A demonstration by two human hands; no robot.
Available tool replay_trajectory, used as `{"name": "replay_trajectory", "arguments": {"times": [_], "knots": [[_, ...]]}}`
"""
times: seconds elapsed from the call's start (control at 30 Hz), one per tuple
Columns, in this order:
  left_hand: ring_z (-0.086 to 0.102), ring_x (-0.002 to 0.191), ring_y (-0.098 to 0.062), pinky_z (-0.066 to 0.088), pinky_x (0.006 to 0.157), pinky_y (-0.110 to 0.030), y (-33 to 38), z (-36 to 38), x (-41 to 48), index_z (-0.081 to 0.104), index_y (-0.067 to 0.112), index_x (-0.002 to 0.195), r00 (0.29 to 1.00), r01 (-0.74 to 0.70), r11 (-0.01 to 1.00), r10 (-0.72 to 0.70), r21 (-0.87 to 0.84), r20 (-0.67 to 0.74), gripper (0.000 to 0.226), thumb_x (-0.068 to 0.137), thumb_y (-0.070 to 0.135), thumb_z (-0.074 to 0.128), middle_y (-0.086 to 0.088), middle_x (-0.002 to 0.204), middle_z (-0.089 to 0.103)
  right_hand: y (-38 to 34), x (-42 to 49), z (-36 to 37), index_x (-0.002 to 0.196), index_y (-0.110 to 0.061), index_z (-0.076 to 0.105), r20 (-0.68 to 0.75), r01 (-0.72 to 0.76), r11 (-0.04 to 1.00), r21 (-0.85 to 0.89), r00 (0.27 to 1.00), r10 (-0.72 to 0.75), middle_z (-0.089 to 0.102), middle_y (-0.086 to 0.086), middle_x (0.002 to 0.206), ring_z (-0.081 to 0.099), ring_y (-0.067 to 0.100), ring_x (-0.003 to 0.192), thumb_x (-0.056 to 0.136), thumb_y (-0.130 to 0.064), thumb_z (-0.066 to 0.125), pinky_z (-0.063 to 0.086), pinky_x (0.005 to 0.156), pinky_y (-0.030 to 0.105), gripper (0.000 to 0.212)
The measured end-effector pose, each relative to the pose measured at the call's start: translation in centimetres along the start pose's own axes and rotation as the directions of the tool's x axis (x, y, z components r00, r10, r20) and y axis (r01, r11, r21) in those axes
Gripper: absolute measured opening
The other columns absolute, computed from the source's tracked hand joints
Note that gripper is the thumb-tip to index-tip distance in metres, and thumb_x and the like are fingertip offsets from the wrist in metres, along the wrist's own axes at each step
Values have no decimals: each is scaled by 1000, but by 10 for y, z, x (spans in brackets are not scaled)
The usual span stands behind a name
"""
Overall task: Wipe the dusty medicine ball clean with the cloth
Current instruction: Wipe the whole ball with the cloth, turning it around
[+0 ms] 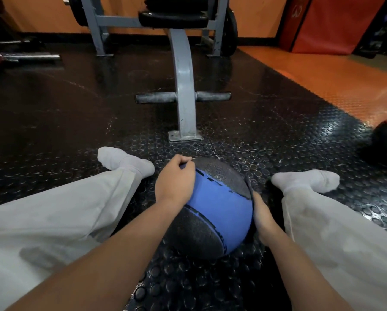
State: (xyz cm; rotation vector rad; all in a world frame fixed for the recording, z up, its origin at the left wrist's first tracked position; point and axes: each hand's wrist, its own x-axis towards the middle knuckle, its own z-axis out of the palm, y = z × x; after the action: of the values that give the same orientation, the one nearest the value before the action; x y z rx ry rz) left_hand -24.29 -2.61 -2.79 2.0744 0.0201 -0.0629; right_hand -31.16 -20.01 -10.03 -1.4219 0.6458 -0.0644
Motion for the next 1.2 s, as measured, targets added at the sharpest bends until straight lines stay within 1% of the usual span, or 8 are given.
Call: {"name": "replay_trajectory", "arguments": {"times": [0.13,0.3,0.53,0.7,0.8,0.93,1.1,1.2], "knots": [[52,78,-12,34,62,-29,-5,2,-7,56,31,115,996,24,998,-19,58,-85,23,99,34,40,12,99,59,-36,-6,14,133,-34,51,70,213,921,-326,977,-201,49,-2,142,42,17,131,93,-51,44,28,113,40,45],[47,129,-18,35,107,-34,-3,15,-4,57,23,130,999,4,997,-7,-76,-42,32,99,25,47,5,138,54,-70,-23,49,138,-43,36,201,369,370,-852,886,-418,36,-1,147,33,30,132,97,-47,34,26,110,48,42],[17,135,12,5,114,-9,-31,24,-39,47,29,142,899,-434,899,437,63,-43,47,100,34,27,27,142,31,-93,20,37,132,-41,47,172,279,542,-792,955,-241,48,7,139,43,32,127,96,-47,36,33,107,46,38],[34,140,-7,20,117,-25,-14,30,-4,48,25,143,944,-329,938,331,104,-1,45,103,31,28,11,150,43,-79,-27,46,145,-42,28,213,350,305,-886,890,-403,22,0,156,18,28,142,98,-45,35,14,117,47,48],[55,115,-12,40,90,-29,-6,22,20,63,30,124,975,-218,976,216,22,50,35,104,32,34,10,125,62,-64,-50,61,148,-41,18,278,373,127,-919,842,-462,7,-1,159,3,31,145,98,-47,33,4,116,52,52],[57,111,-17,43,92,-36,-13,21,25,65,20,118,965,-249,965,255,-76,69,33,103,26,36,3,119,65,-95,-13,74,143,-40,28,204,271,186,-945,928,-312,20,5,153,20,35,138,96,-52,34,17,112,56,49],[48,128,-12,35,110,-32,-18,25,19,58,21,134,954,-297,949,299,-102,2,44,99,29,32,6,140,54,-127,52,84,140,-24,44,238,246,360,-900,969,-67,37,16,147,40,22,118,97,-44,35,39,94,30,48],[50,123,-14,38,103,-32,-11,24,30,59,23,130,980,-188,979,192,-75,47,40,102,23,32,6,136,56,-117,35,80,142,-38,35,189,233,321,-918,969,-161,29,11,150,30,36,134,96,-50,31,26,111,50,48]]}}
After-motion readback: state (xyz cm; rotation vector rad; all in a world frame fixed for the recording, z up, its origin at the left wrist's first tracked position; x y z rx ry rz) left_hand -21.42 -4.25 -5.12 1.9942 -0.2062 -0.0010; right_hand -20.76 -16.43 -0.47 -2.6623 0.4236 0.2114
